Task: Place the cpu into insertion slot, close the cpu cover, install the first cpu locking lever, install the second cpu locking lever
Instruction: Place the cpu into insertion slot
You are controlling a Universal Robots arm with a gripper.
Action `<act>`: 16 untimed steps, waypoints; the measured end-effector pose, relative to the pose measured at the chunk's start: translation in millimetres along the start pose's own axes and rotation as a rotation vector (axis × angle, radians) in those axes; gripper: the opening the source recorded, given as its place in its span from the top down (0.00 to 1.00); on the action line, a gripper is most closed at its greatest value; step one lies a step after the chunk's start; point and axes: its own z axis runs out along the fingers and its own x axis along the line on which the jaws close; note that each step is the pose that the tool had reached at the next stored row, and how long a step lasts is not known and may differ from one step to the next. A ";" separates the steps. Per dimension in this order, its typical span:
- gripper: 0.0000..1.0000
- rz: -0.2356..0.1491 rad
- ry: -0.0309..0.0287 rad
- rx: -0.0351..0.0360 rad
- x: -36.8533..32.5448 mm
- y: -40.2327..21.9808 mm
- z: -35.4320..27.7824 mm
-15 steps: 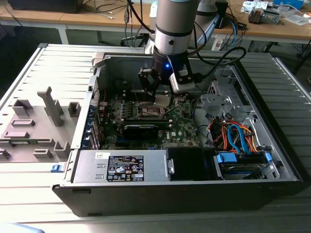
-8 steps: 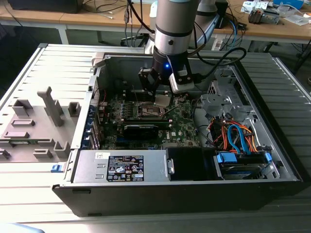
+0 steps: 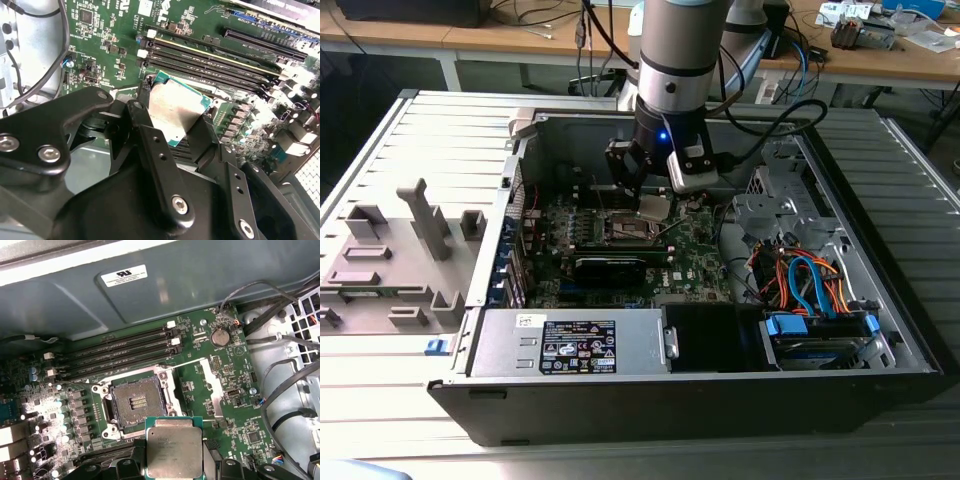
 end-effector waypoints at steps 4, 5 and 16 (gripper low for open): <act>0.45 0.011 -0.0006 0.0001 0.0 0.0 0.4; 0.45 0.013 -0.0007 0.0001 0.0 0.0 0.4; 0.45 0.024 -0.0013 0.0004 0.0 0.0 0.9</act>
